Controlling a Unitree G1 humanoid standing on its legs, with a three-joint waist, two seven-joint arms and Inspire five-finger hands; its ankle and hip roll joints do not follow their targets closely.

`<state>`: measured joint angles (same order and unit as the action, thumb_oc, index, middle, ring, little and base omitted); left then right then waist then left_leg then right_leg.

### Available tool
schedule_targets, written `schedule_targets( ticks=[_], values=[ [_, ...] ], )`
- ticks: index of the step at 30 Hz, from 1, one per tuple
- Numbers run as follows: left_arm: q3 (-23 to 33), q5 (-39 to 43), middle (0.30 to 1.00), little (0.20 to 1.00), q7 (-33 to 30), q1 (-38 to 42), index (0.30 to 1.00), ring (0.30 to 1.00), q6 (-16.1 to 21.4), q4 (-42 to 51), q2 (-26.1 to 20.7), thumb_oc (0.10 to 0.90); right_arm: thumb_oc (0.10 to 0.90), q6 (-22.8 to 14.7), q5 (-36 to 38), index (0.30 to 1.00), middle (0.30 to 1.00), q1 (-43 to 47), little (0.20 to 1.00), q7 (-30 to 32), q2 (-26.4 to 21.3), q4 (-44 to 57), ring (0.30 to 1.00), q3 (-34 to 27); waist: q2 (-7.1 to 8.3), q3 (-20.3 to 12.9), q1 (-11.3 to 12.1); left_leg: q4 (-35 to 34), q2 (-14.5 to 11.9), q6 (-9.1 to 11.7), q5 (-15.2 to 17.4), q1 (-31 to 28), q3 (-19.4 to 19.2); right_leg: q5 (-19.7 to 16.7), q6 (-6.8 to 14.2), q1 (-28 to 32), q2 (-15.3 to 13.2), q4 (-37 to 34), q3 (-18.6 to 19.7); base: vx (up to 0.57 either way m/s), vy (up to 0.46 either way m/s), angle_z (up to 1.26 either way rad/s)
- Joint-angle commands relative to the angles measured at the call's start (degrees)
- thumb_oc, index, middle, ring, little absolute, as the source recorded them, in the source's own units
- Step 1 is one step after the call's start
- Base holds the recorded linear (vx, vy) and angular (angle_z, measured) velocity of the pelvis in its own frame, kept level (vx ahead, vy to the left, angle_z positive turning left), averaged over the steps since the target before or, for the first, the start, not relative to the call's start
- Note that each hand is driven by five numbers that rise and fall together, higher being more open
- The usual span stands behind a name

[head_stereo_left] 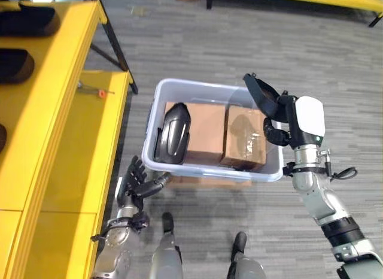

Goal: Move parts from the plastic box to the shelf.

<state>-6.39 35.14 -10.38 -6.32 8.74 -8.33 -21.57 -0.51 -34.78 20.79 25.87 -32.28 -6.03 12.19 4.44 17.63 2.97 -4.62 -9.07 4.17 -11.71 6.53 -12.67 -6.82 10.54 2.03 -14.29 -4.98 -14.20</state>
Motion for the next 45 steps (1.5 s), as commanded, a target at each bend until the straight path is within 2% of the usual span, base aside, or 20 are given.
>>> schedule_targets(
  ticks=[1,6,13,14,15,17,22,25,26,27,28,29,30,31,32,33,35,37,40,45],
  values=[
    [0.75,-3.39,1.000,1.000,2.29,0.74,1.000,1.000,3.89,0.80,-0.24,0.900,0.400,-5.15,-1.81,0.300,0.300,2.90,0.300,1.64,-3.74,4.54,0.300,-0.97,-0.65,-10.20,-0.49,-0.38,-2.76,0.56,6.29,-7.08,2.60,-0.09,-0.15,-0.36,1.47,2.15,2.30,0.00,-0.029,-0.07],
    [1.10,-3.76,1.000,1.000,2.92,-0.60,1.000,1.000,4.01,0.74,0.31,0.900,0.400,-6.46,-2.11,0.300,0.300,1.77,0.300,-0.53,-3.50,6.42,0.300,0.21,-1.38,-11.75,-1.17,-0.38,-3.65,0.89,5.83,-7.53,2.58,0.83,-0.73,-0.53,2.40,2.85,3.81,-0.02,-0.054,-0.13],
    [1.01,-3.32,1.000,1.000,3.50,-1.96,1.000,1.000,3.95,0.17,1.46,0.900,0.400,-8.83,-2.47,0.300,0.300,2.05,0.300,-3.26,-4.71,9.58,0.300,3.05,-3.06,-12.54,-1.41,-0.38,-7.13,1.88,3.20,-8.11,3.34,5.34,-2.79,-0.87,5.69,7.32,3.91,-0.03,-0.138,-0.07],
    [0.96,-2.83,1.000,1.000,3.65,-2.27,1.000,1.000,4.02,0.35,1.70,0.900,0.400,-9.19,-2.46,0.300,0.300,3.13,0.300,-3.44,-4.93,9.60,0.300,4.09,-3.56,-12.17,-1.11,-0.38,-8.37,2.32,1.61,-8.22,3.46,6.48,-3.63,-0.82,6.93,8.15,3.61,-0.04,-0.171,-0.05],
    [1.01,-2.83,1.000,1.000,3.65,-2.27,1.000,1.000,4.02,0.36,1.74,0.900,0.400,-9.21,-2.46,0.300,0.300,3.25,0.300,-3.40,-4.95,9.51,0.300,4.19,-3.68,-12.08,-1.20,-0.38,-8.52,2.41,1.57,-8.25,3.54,6.54,-3.72,-0.80,7.06,8.25,3.55,-0.05,-0.173,-0.04],
    [0.46,-2.53,1.000,1.000,3.54,-2.01,1.000,1.000,3.99,0.30,1.99,0.900,0.400,-9.54,-2.36,0.300,0.300,4.67,0.300,-3.23,-5.45,9.80,0.300,5.06,-4.20,-11.36,-0.50,-0.13,-9.69,3.17,-1.27,-7.94,3.55,7.41,-4.54,-0.37,8.15,8.67,2.55,-0.05,-0.144,-0.03],
    [-0.93,-2.63,1.000,1.000,3.04,-1.61,1.000,1.000,4.16,2.03,2.46,0.900,0.400,-9.78,-2.11,0.300,0.300,10.23,0.300,-2.18,-6.97,9.69,0.300,7.59,-6.43,-9.43,1.13,-0.38,-12.20,6.25,-8.78,-4.67,7.38,8.40,-6.20,1.07,10.41,7.87,-2.00,-0.10,-0.147,0.32],
    [-1.58,-2.42,1.000,1.000,2.95,-0.70,1.000,1.000,4.34,1.82,2.63,0.900,0.400,-9.22,-3.16,0.300,0.300,11.60,0.300,-1.43,-8.25,9.78,0.300,7.59,-6.82,-7.93,1.80,-0.05,-11.08,6.46,-12.60,-1.02,7.44,7.82,-6.67,0.88,9.21,7.22,-5.91,-0.18,-0.073,0.74],
    [-1.52,-2.05,1.000,1.000,2.77,0.20,1.000,1.000,4.71,1.84,2.37,0.900,0.400,-8.63,-3.72,0.300,0.300,10.83,0.300,-0.86,-8.89,10.42,0.300,6.62,-5.89,-7.20,1.45,5.15,-9.07,5.00,-8.98,-0.98,5.11,6.62,-6.92,-0.03,7.75,6.84,-7.81,-0.22,-0.082,1.03],
    [-1.54,-2.04,1.000,1.000,2.77,0.26,1.000,1.000,4.71,1.84,2.34,0.900,0.400,-8.62,-3.73,0.300,0.300,10.81,0.300,-0.86,-8.90,10.44,0.300,6.55,-5.87,-7.26,1.42,5.47,-9.01,4.83,-8.92,-0.59,5.19,6.40,-6.91,-0.18,7.70,6.76,-7.89,-0.27,-0.163,1.27],
    [-1.44,-1.97,1.000,1.000,2.78,0.90,1.000,1.000,4.95,2.31,2.20,0.900,0.400,-8.33,-4.16,0.300,0.300,9.80,0.300,-0.11,-9.38,11.41,0.300,5.55,-4.59,-7.19,0.73,13.19,-7.45,3.13,-1.91,-1.66,2.43,5.40,-7.56,-1.18,5.97,6.83,-10.08,-0.11,-0.080,1.01],
    [-1.47,-1.96,1.000,1.000,2.78,0.90,1.000,1.000,4.94,2.32,2.15,0.900,0.400,-8.32,-4.17,0.300,0.300,9.69,0.300,-0.13,-9.36,11.48,0.300,5.45,-4.61,-7.18,0.68,14.10,-7.52,3.05,-1.29,-1.23,2.63,5.47,-7.48,-1.14,5.94,6.90,-10.16,-0.13,-0.117,0.73],
    [-1.57,-1.74,1.000,1.000,2.80,1.20,1.000,1.000,4.85,2.64,2.26,0.900,0.400,-8.36,-4.34,0.300,0.300,9.17,0.300,0.00,-9.44,11.74,0.300,5.10,-4.21,-7.41,0.13,17.65,-8.15,2.81,0.21,-1.96,0.48,5.45,-8.00,-1.19,5.56,6.98,-11.66,0.01,-0.038,0.63],
    [-1.58,-1.57,1.000,1.000,2.71,1.72,1.000,1.000,4.65,2.53,2.42,0.900,0.400,-8.06,-4.64,0.300,0.300,8.54,0.300,0.11,-9.50,11.67,0.300,4.73,-3.96,-8.14,-0.69,20.33,-9.20,3.55,1.52,-3.84,-1.25,6.43,-8.12,-0.93,5.54,7.24,-12.32,0.00,-0.026,1.00],
    [-1.99,-1.22,1.000,1.000,2.79,2.51,1.000,1.000,4.50,2.69,2.22,0.900,0.400,-7.09,-5.47,0.300,0.300,7.21,0.300,-0.16,-9.94,11.29,0.300,3.83,-3.95,-8.91,-1.67,24.37,-9.80,3.95,4.03,-7.11,-2.59,7.56,-8.77,-0.86,5.42,8.55,-14.98,0.04,0.006,1.13],
    [-2.10,-1.20,1.000,1.000,2.78,2.52,1.000,1.000,4.50,2.67,2.19,0.900,0.400,-7.04,-5.51,0.300,0.300,7.04,0.300,-0.18,-9.96,11.38,0.300,3.71,-4.04,-8.78,-1.73,24.76,-9.92,4.01,4.37,-7.07,-2.34,7.82,-8.72,-0.68,5.43,8.77,-15.15,-0.02,0.077,1.26],
    [-2.58,-0.84,1.000,1.000,2.75,3.19,1.000,1.000,4.06,2.69,2.64,0.900,0.400,-6.77,-5.23,0.300,0.300,5.39,0.300,-0.14,-10.29,12.21,0.300,1.63,-4.63,-9.81,-3.04,18.09,-7.22,3.21,9.72,-9.39,-2.46,7.49,-7.14,-0.85,4.21,10.67,-16.74,0.04,0.175,1.14],
    [-3.13,0.09,1.000,1.000,3.35,3.75,1.000,1.000,3.52,3.02,2.99,0.900,0.400,-6.09,-5.69,0.300,0.300,2.94,0.300,-0.09,-11.03,13.15,0.300,-1.03,-5.00,-10.91,-4.29,9.60,-6.96,3.00,9.93,-13.71,-6.47,6.41,-5.43,-0.76,1.93,12.34,-18.35,0.06,0.279,1.23],
    [-3.38,-0.84,1.000,1.000,4.57,3.63,1.000,1.000,3.35,3.92,2.54,0.900,0.400,-5.30,-5.87,0.300,0.300,1.66,0.300,-0.70,-11.05,13.22,0.300,-3.05,-5.37,-11.93,-3.91,4.47,-3.94,1.90,11.26,-14.83,-5.41,4.35,-3.51,-0.45,-1.07,12.27,-19.18,0.04,0.245,0.58],
    [-1.16,-2.52,1.000,1.000,5.45,0.90,1.000,1.000,3.26,5.11,1.49,0.900,0.400,-4.65,-7.10,0.300,0.300,0.46,0.300,-0.74,-10.84,14.28,0.300,-6.16,-4.44,-12.49,-2.03,0.03,0.44,-0.28,11.86,-15.27,-2.89,0.18,-0.49,0.88,-5.49,11.51,-22.26,0.00,0.200,0.31]
  ],
)
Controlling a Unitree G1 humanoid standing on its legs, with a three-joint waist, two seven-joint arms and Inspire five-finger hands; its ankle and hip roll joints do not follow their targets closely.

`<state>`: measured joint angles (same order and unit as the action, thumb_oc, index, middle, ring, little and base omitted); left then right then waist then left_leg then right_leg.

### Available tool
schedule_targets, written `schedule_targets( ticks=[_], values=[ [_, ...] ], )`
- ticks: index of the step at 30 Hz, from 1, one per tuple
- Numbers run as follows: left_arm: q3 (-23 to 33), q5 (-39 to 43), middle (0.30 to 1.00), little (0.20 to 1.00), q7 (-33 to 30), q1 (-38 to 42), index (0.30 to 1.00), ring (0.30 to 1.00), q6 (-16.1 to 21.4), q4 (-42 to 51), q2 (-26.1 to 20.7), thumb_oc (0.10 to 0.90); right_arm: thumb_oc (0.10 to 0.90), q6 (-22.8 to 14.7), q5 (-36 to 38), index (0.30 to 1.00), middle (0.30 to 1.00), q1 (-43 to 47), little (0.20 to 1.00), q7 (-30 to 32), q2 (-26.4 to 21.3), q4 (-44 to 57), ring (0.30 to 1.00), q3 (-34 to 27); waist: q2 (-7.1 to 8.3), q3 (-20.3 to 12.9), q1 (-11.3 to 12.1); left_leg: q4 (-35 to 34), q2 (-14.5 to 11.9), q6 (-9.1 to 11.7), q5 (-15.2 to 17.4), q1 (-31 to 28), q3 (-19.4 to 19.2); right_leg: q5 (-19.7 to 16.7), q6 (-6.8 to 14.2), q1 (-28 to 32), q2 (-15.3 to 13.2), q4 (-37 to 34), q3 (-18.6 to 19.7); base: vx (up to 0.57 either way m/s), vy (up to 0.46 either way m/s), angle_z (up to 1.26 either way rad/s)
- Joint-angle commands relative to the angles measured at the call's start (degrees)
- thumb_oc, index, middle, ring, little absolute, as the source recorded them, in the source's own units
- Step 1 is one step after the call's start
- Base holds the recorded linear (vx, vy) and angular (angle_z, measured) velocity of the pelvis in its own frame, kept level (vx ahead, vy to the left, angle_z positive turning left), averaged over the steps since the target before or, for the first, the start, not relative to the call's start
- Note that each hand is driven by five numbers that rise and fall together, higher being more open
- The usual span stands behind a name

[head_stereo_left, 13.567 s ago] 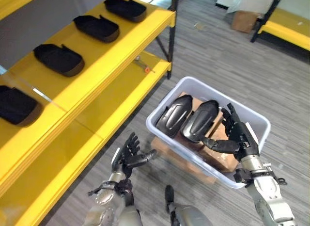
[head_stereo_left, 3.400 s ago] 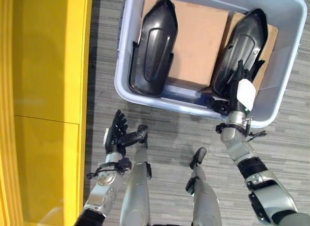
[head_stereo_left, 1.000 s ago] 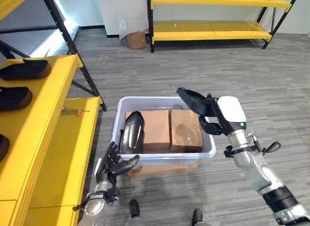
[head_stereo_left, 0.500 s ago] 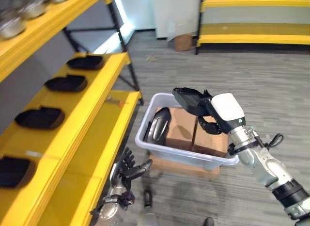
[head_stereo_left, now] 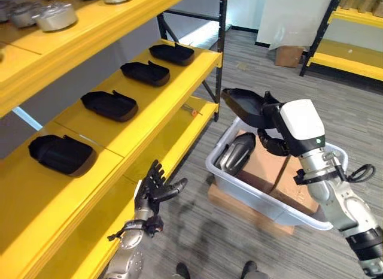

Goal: Move parts from the plastic box to the shelf.

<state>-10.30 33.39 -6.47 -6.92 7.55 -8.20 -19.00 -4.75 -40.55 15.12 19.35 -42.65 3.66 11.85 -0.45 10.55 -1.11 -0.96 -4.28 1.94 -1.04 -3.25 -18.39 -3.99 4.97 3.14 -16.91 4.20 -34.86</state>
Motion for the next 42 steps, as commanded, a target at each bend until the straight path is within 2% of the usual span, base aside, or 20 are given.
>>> schedule_targets(
  ticks=[1,11,19,20,21,22,23,24,25,27,30,31,33,34,35,42],
  values=[
    [3.21,-0.66,1.000,1.000,1.49,1.05,1.000,1.000,4.46,5.04,-1.03,0.900,0.400,-0.25,-1.67,0.300,0.300,6.15,0.300,5.74,-0.28,4.75,0.300,-5.96,0.68,-5.42,2.21,-3.72,-3.76,1.62,1.44,-5.30,3.41,-3.13,5.42,-0.10,-3.30,2.24,-1.73,-0.02,0.142,0.55],
    [6.43,-2.39,1.000,1.000,1.37,-2.60,1.000,1.000,4.52,7.03,-0.60,0.900,0.400,-0.19,-4.51,0.300,0.300,8.82,0.300,4.12,1.30,6.09,0.300,-4.47,2.87,-6.04,5.36,-4.04,0.60,-0.62,2.54,-3.25,7.30,-8.49,8.73,1.07,-6.96,0.69,-3.59,-0.02,0.095,0.28],
    [8.27,-3.61,1.000,1.000,0.91,-3.86,1.000,1.000,5.16,7.97,-0.49,0.900,0.400,0.68,-6.79,0.300,0.300,11.51,0.300,2.49,3.44,3.47,0.300,-0.49,3.97,-5.81,8.18,-4.04,4.78,-3.31,3.81,-2.81,10.09,-11.94,9.64,0.21,-10.63,2.75,-1.23,0.00,0.133,0.07],
    [8.02,-3.90,1.000,1.000,0.97,-3.36,1.000,1.000,5.14,7.87,-1.03,0.900,0.400,0.80,-7.70,0.300,0.300,10.81,0.300,2.22,3.25,3.35,0.300,-0.38,4.08,-5.41,7.68,-4.04,5.34,-3.81,3.96,-2.82,11.25,-12.24,9.58,-0.33,-10.99,5.03,0.92,-0.02,0.156,0.57],
    [7.51,-4.15,1.000,1.000,0.89,-2.72,1.000,1.000,5.28,7.13,-1.65,0.900,0.400,0.55,-8.51,0.300,0.300,9.32,0.300,1.88,2.68,3.77,0.300,-0.95,4.34,-4.90,5.68,-4.04,6.12,-4.42,2.85,-2.16,12.21,-12.36,8.11,-2.31,-9.76,6.08,7.78,-0.02,0.139,0.88],
    [7.16,-4.24,1.000,1.000,0.77,-2.44,1.000,1.000,5.44,6.82,-1.84,0.900,0.400,0.43,-8.69,0.300,0.300,8.56,0.300,1.83,2.44,4.05,0.300,-1.35,4.06,-4.75,4.47,-4.04,5.97,-4.36,2.66,-2.15,13.09,-11.00,7.14,-3.88,-7.37,5.67,13.99,-0.05,0.061,1.15],
    [7.14,-4.24,1.000,1.000,0.77,-2.39,1.000,1.000,5.47,6.79,-1.83,0.900,0.400,0.43,-8.70,0.300,0.300,8.54,0.300,1.81,2.42,4.11,0.300,-1.40,4.07,-4.85,4.69,-4.04,5.93,-4.34,2.43,-1.90,12.84,-11.17,6.90,-4.29,-7.30,5.65,14.21,0.03,0.016,0.95],
    [6.65,-4.20,1.000,1.000,0.54,-1.95,1.000,1.000,5.62,6.02,-2.09,0.900,0.400,0.15,-8.56,0.300,0.300,7.67,0.300,1.94,2.05,4.65,0.300,-1.81,3.60,-4.68,3.00,-4.04,5.63,-4.34,2.23,-2.02,14.42,-8.26,5.78,-5.59,-3.02,4.98,21.93,0.05,0.015,0.58],
    [6.09,-4.04,1.000,1.000,0.48,-1.50,1.000,1.000,5.75,5.49,-2.22,0.900,0.400,-0.08,-8.18,0.300,0.300,6.66,0.300,2.05,1.46,5.23,0.300,-2.52,3.13,-4.54,2.24,-4.04,5.26,-4.21,1.82,-1.93,15.36,-4.76,4.51,-6.55,1.33,5.00,27.22,0.08,0.031,0.33],
    [5.62,-4.43,1.000,1.000,0.83,-1.35,1.000,1.000,5.68,5.51,-2.04,0.900,0.400,-1.07,-7.10,0.300,0.300,5.11,0.300,2.87,1.03,6.41,0.300,-4.08,2.74,-4.45,0.84,-4.04,5.31,-4.35,1.20,-1.78,17.18,-0.61,2.67,-7.83,7.81,5.65,32.63,0.07,0.020,0.49],
    [5.33,-4.67,1.000,1.000,1.32,-1.50,1.000,1.000,5.49,6.09,-1.70,0.900,0.400,-2.58,-5.10,0.300,0.300,4.47,0.300,3.61,1.22,7.07,0.300,-5.05,2.96,-4.62,-0.05,-4.04,6.12,-4.41,0.83,-1.43,18.94,0.44,1.02,-8.66,13.23,3.52,35.06,0.06,-0.050,0.64],
    [5.19,-4.62,1.000,1.000,1.01,-0.92,1.000,1.000,5.35,5.82,-1.57,0.900,0.400,-3.36,-3.79,0.300,0.300,4.32,0.300,3.55,1.65,7.35,0.300,-4.94,3.25,-4.81,0.09,-4.04,6.57,-3.98,-0.10,-0.91,19.85,-0.41,0.70,-7.98,13.07,0.78,35.03,0.04,-0.104,0.46],
    [4.80,-4.87,1.000,1.000,1.02,-0.74,1.000,1.000,5.13,5.43,-1.51,0.900,0.400,-3.93,-3.17,0.300,0.300,3.79,0.300,3.78,1.57,7.62,0.300,-4.98,3.47,-4.87,-0.28,-4.04,6.66,-3.88,-0.29,-0.84,20.59,-0.80,0.54,-7.10,12.98,0.29,35.35,0.02,-0.092,0.43],
    [4.80,-4.58,1.000,1.000,0.65,-0.38,1.000,1.000,5.55,5.28,-1.38,0.900,0.400,-3.92,-2.94,0.300,0.300,4.32,0.300,3.42,1.55,7.43,0.300,-4.65,3.38,-5.07,-0.73,-4.04,6.26,-3.53,-0.33,-0.69,20.75,-1.16,0.41,-6.77,13.94,-0.67,36.23,0.09,-0.163,0.60],
    [5.23,-3.60,1.000,1.000,0.24,-0.17,1.000,1.000,6.01,6.39,-0.75,0.900,0.400,-4.48,-2.17,0.300,0.300,4.81,0.300,3.40,1.03,8.28,0.300,-4.58,3.16,-5.90,-0.38,-4.04,5.45,-3.22,-0.27,-1.02,20.18,-1.74,0.03,-5.01,13.70,-3.85,34.51,0.10,-0.163,0.37],
    [4.45,-3.52,1.000,1.000,0.86,-1.04,1.000,1.000,5.32,6.89,-0.24,0.900,0.400,-5.50,-1.93,0.300,0.300,4.49,0.300,2.84,0.38,9.90,0.300,-5.34,3.24,-6.70,-0.09,-4.04,4.11,-2.10,-0.11,-2.48,20.81,-1.37,-0.59,-1.44,13.97,-6.23,32.18,0.07,-0.106,0.08]
  ],
)
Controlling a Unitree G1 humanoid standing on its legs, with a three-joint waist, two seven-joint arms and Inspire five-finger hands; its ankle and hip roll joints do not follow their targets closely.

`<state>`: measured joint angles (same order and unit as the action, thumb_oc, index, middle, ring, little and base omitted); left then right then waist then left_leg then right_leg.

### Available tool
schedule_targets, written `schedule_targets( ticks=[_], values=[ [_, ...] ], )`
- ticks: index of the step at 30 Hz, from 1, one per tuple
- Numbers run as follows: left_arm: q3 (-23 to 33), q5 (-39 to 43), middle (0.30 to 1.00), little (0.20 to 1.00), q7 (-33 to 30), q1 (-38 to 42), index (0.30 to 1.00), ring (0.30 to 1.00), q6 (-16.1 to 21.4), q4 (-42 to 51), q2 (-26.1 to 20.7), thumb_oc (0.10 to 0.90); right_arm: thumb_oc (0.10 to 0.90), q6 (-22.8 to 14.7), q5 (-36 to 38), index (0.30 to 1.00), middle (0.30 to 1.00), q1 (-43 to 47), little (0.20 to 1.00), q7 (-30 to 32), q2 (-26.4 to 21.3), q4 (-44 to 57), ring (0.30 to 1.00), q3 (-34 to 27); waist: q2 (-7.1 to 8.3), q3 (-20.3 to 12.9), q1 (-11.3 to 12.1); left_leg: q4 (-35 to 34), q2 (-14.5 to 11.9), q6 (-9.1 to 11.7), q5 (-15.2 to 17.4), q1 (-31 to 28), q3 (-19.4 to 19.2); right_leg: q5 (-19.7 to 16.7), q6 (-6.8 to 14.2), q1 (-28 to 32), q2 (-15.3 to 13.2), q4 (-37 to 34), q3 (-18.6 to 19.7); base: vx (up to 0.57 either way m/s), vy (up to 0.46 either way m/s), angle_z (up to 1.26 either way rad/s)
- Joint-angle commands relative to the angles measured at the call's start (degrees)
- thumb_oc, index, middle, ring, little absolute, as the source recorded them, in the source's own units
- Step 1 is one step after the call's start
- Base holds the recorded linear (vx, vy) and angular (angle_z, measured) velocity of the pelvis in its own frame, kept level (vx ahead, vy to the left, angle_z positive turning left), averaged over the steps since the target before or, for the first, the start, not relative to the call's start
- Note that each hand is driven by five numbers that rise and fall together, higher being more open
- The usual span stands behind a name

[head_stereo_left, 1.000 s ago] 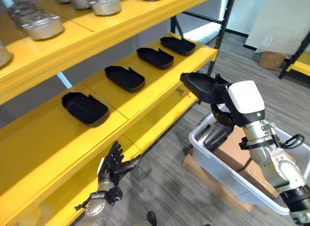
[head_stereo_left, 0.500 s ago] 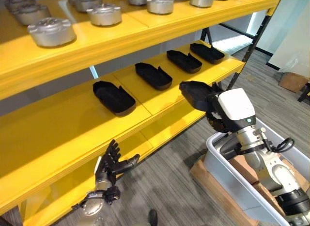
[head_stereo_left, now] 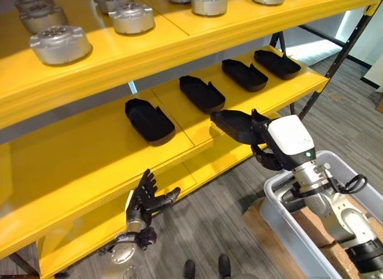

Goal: Move parts from the plastic box to the shelf.

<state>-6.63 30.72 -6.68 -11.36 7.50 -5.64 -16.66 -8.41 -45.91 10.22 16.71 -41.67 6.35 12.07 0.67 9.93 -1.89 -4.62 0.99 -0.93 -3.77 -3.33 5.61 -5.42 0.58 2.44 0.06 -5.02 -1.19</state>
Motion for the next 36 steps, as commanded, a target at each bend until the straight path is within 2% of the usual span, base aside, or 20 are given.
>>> schedule_targets(
  ticks=[1,5,8,10,11,13,15,16,17,18,19,20,21,22,23,26,27,28,31,36],
  values=[
    [0.66,-0.70,1.000,1.000,1.14,3.23,1.000,1.000,5.17,4.40,-2.37,0.900,0.400,-2.01,3.51,0.300,0.300,9.47,0.300,5.47,-0.70,7.84,0.300,-5.89,2.07,-6.08,0.77,-0.38,-1.36,0.98,2.61,-2.58,-3.10,0.33,3.66,-0.48,-2.88,3.03,-1.78,0.03,-0.097,0.15],
    [-0.38,-0.20,1.000,1.000,1.17,3.32,1.000,1.000,4.76,4.60,-2.23,0.900,0.400,-2.37,3.84,0.300,0.300,10.09,0.300,6.38,-0.60,9.33,0.300,-6.64,2.13,-5.60,0.91,1.10,-1.87,1.65,2.74,-2.43,-2.36,0.99,3.04,0.29,-2.75,3.42,-2.90,0.00,-0.085,0.16],
    [-0.76,0.21,1.000,1.000,1.30,3.59,1.000,1.000,4.76,4.77,-2.36,0.900,0.400,-2.86,4.01,0.300,0.300,11.07,0.300,7.49,-0.82,10.85,0.300,-7.20,2.59,-4.16,1.29,7.54,-1.59,2.93,3.83,0.99,-1.26,1.47,2.34,0.71,-3.09,3.73,-4.27,-0.06,-0.084,0.18],
    [-1.30,0.55,1.000,1.000,1.31,4.16,1.000,1.000,4.85,4.75,-2.40,0.900,0.400,-2.92,4.07,0.300,0.300,11.30,0.300,8.11,-1.36,11.82,0.300,-7.72,2.75,-3.05,1.25,11.72,-0.18,3.47,4.29,3.59,-0.97,1.58,1.97,0.56,-3.64,4.35,-5.37,-0.07,-0.030,0.45],
    [-1.58,0.86,1.000,1.000,1.20,4.64,1.000,1.000,4.88,4.64,-2.49,0.900,0.400,-2.82,3.90,0.300,0.300,11.33,0.300,8.66,-1.64,12.22,0.300,-8.17,2.81,-2.66,0.86,13.02,-0.77,3.95,4.72,4.30,-2.54,2.02,1.89,0.69,-3.87,4.81,-6.07,-0.03,0.006,0.54],
    [-2.03,1.31,1.000,1.000,1.46,5.16,1.000,1.000,4.87,4.84,-2.77,0.900,0.400,-2.29,3.47,0.300,0.300,11.77,0.300,9.55,-2.32,12.45,0.300,-8.58,3.14,-1.89,0.00,15.16,-4.12,4.24,4.25,5.48,-5.05,2.11,1.75,0.23,-4.62,5.82,-6.95,-0.06,0.031,0.61],
    [-1.98,1.40,1.000,1.000,1.65,5.11,1.000,1.000,4.82,5.14,-2.98,0.900,0.400,-1.88,3.57,0.300,0.300,12.21,0.300,10.30,-2.30,12.44,0.300,-8.76,3.21,-2.09,-0.22,14.92,-8.37,4.77,3.09,5.18,-5.60,2.40,1.94,0.10,-4.92,5.92,-7.11,-0.01,0.099,0.71],
    [-1.62,1.70,1.000,1.000,1.35,5.08,1.000,1.000,4.91,5.22,-3.11,0.900,0.400,-1.37,3.63,0.300,0.300,11.75,0.300,11.42,-2.67,13.06,0.300,-9.68,3.18,-2.59,-0.65,12.85,-14.72,5.86,-0.93,4.64,-6.57,2.79,2.68,0.55,-5.95,5.81,-7.59,0.03,0.110,0.56],
    [-1.67,1.72,1.000,1.000,1.32,5.06,1.000,1.000,4.89,5.25,-3.13,0.900,0.400,-1.34,3.64,0.300,0.300,11.60,0.300,11.44,-2.69,13.16,0.300,-9.77,3.03,-2.64,-0.72,12.19,-15.00,6.14,-1.31,4.39,-6.43,2.89,2.54,0.56,-5.66,5.89,-7.77,0.04,0.149,0.40],
    [-1.74,1.82,1.000,1.000,1.35,5.03,1.000,1.000,4.88,5.53,-3.08,0.900,0.400,-1.11,3.55,0.300,0.300,11.16,0.300,11.61,-3.16,13.34,0.300,-10.07,2.66,-2.93,-0.98,10.56,-17.48,6.71,-3.68,3.69,-6.69,3.13,2.86,0.63,-5.97,6.02,-8.27,0.07,0.260,0.43],
    [-1.89,2.22,1.000,1.000,0.86,5.24,1.000,1.000,4.92,5.65,-3.08,0.900,0.400,-0.56,3.08,0.300,0.300,10.83,0.300,12.31,-4.33,13.83,0.300,-10.64,1.36,-3.54,-1.63,5.82,-22.59,9.09,-9.84,3.25,-7.56,4.01,3.98,0.76,-6.85,6.36,-8.74,0.10,0.371,0.30],
    [-2.15,2.51,1.000,1.000,0.87,5.39,1.000,1.000,4.88,5.61,-2.94,0.900,0.400,-0.12,2.83,0.300,0.300,10.54,0.300,12.48,-5.18,13.64,0.300,-10.95,0.18,-3.98,-1.74,2.03,-24.45,10.70,-13.54,2.47,-7.33,4.47,4.39,0.68,-6.78,6.75,-8.93,0.12,0.407,0.33],
    [-2.31,2.55,1.000,1.000,1.08,5.62,1.000,1.000,4.78,5.57,-2.89,0.900,0.400,0.14,2.69,0.300,0.300,9.95,0.300,12.48,-5.56,13.55,0.300,-11.50,-0.65,-4.48,-2.04,0.09,-24.81,11.03,-13.41,1.69,-8.45,4.75,4.78,0.93,-7.20,6.95,-9.42,0.09,0.260,0.43],
    [-2.60,2.41,1.000,1.000,1.34,5.61,1.000,1.000,4.70,5.49,-2.84,0.900,0.400,0.13,2.62,0.300,0.300,9.69,0.300,12.48,-5.63,13.58,0.300,-11.59,-1.12,-4.86,-2.08,-0.38,-24.74,11.25,-12.27,1.38,-8.90,4.86,5.14,1.02,-7.47,7.26,-9.82,0.15,0.363,0.59],
    [-3.07,2.44,1.000,1.000,1.96,5.86,1.000,1.000,4.40,5.74,-2.89,0.900,0.400,0.70,1.97,0.300,0.300,8.45,0.300,12.53,-5.41,13.38,0.300,-12.68,-1.75,-5.86,-1.72,-0.38,-23.42,11.26,-8.96,1.21,-8.67,4.92,5.75,1.43,-8.65,7.95,-10.17,0.12,0.276,0.47],
    [-3.28,2.24,1.000,1.000,2.30,6.13,1.000,1.000,4.17,5.81,-3.33,0.900,0.400,1.00,1.75,0.300,0.300,7.38,0.300,12.35,-4.59,13.55,0.300,-13.37,-1.22,-5.94,-0.89,-0.38,-21.70,10.96,-7.26,0.77,-9.11,4.67,6.52,2.49,-10.59,8.40,-10.88,0.10,0.243,0.21],
    [-3.44,2.31,1.000,1.000,2.30,6.41,1.000,1.000,4.20,5.48,-3.61,0.900,0.400,1.30,1.53,0.300,0.300,6.85,0.300,12.18,-4.24,13.65,0.300,-13.85,-0.74,-5.68,-0.42,-0.32,-20.62,10.72,-6.57,0.59,-9.29,4.22,7.18,3.14,-11.93,8.47,-11.61,0.09,0.380,0.30],
    [-3.29,2.10,1.000,1.000,2.16,6.62,1.000,1.000,4.37,5.66,-4.47,0.900,0.400,1.85,0.98,0.300,0.300,6.78,0.300,11.53,-3.65,14.01,0.300,-14.00,0.15,-5.33,0.36,0.07,-17.95,9.70,-4.48,0.30,-9.04,2.74,8.57,4.01,-14.39,8.03,-12.12,0.07,0.372,0.26],
    [-2.42,1.40,1.000,1.000,1.57,6.66,1.000,1.000,4.47,5.78,-5.56,0.900,0.400,2.65,0.55,0.300,0.300,8.02,0.300,11.40,-2.26,13.52,0.300,-12.94,1.89,-5.33,1.57,0.93,-13.95,7.92,-1.89,0.11,-10.26,0.16,10.59,4.29,-17.94,6.65,-11.83,0.04,0.290,0.48],
    [-1.01,-0.31,1.000,1.000,0.07,6.40,1.000,1.000,4.84,5.33,-6.20,0.900,0.400,2.94,0.65,0.300,0.300,10.96,0.300,9.73,0.30,12.03,0.300,-9.28,3.66,-6.09,3.26,1.24,-10.46,6.09,0.22,0.03,-10.83,-3.24,12.37,4.04,-21.04,5.64,-11.73,0.04,0.165,0.01]
  ],
)
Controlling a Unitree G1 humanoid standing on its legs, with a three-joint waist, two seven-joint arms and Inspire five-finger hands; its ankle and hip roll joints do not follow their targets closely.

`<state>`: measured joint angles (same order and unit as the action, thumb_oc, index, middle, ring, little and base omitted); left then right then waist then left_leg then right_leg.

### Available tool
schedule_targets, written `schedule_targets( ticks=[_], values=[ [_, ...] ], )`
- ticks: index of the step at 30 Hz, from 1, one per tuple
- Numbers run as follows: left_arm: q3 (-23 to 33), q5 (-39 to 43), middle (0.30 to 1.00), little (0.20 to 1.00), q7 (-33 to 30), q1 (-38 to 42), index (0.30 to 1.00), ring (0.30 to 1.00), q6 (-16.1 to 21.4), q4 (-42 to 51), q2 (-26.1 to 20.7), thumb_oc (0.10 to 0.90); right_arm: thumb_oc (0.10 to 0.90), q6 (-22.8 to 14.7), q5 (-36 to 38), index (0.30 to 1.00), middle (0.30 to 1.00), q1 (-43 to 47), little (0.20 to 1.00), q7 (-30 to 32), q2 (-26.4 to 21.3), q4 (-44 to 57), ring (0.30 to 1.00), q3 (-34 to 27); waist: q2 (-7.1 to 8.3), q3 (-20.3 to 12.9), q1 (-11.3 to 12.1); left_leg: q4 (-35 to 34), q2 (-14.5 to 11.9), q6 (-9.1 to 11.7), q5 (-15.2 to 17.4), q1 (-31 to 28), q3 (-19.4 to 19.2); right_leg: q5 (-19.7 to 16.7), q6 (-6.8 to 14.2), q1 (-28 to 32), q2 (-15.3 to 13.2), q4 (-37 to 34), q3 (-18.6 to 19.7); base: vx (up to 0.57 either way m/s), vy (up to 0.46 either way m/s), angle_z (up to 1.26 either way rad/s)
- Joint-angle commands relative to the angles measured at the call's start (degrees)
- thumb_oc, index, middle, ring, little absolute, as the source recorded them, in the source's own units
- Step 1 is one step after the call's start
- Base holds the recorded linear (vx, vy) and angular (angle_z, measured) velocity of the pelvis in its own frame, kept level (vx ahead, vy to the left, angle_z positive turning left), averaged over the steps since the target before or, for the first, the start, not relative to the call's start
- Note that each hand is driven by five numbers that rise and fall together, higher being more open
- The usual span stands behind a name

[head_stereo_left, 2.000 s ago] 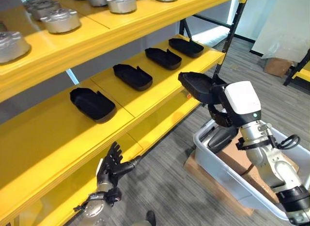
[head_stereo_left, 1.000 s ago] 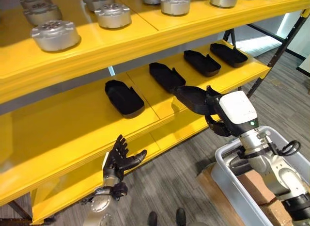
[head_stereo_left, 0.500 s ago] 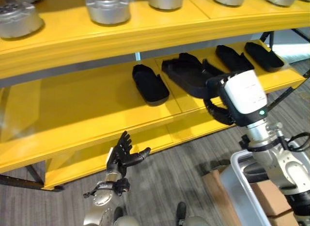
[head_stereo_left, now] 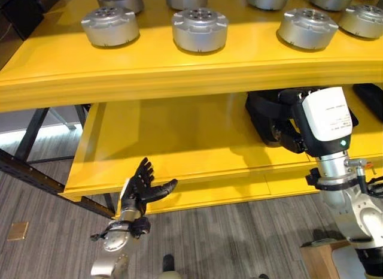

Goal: Move parts from the plastic box to the shelf.

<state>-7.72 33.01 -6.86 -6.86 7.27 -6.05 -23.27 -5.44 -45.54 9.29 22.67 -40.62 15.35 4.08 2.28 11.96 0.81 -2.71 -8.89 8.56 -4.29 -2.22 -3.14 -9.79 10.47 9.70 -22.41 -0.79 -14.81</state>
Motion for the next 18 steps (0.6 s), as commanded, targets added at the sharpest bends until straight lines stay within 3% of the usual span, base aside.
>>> schedule_targets(
  ticks=[1,8,18],
  values=[
    [0.36,-2.84,1.000,1.000,0.11,1.63,1.000,1.000,5.06,5.70,0.44,0.900,0.400,-0.03,0.42,0.300,0.300,12.60,0.300,3.18,-0.33,2.28,0.300,-0.13,2.48,-8.35,0.82,-0.91,0.03,-3.68,0.85,-1.13,-2.07,0.86,2.72,-3.03,0.96,1.06,1.59,0.04,0.106,-0.05],
    [2.52,-3.46,1.000,1.000,-0.55,-0.94,1.000,1.000,5.10,6.45,1.62,0.900,0.400,-0.07,1.19,0.300,0.300,14.97,0.300,-0.83,3.73,-2.64,0.300,5.71,4.56,-8.65,3.39,-2.25,1.16,-4.46,1.14,-1.44,-2.33,0.19,3.35,-2.76,0.37,0.31,0.56,0.03,0.032,-0.07],
    [2.88,-2.40,1.000,1.000,-0.31,-3.08,1.000,1.000,5.45,6.83,1.81,0.900,0.400,0.25,3.76,0.300,0.300,19.68,0.300,-2.20,7.21,-11.90,0.300,12.55,5.10,-7.40,5.83,-2.29,0.81,-4.11,0.29,-0.27,-0.81,0.31,3.29,-1.68,0.83,0.11,-1.64,0.01,-0.012,0.17]
  ],
)
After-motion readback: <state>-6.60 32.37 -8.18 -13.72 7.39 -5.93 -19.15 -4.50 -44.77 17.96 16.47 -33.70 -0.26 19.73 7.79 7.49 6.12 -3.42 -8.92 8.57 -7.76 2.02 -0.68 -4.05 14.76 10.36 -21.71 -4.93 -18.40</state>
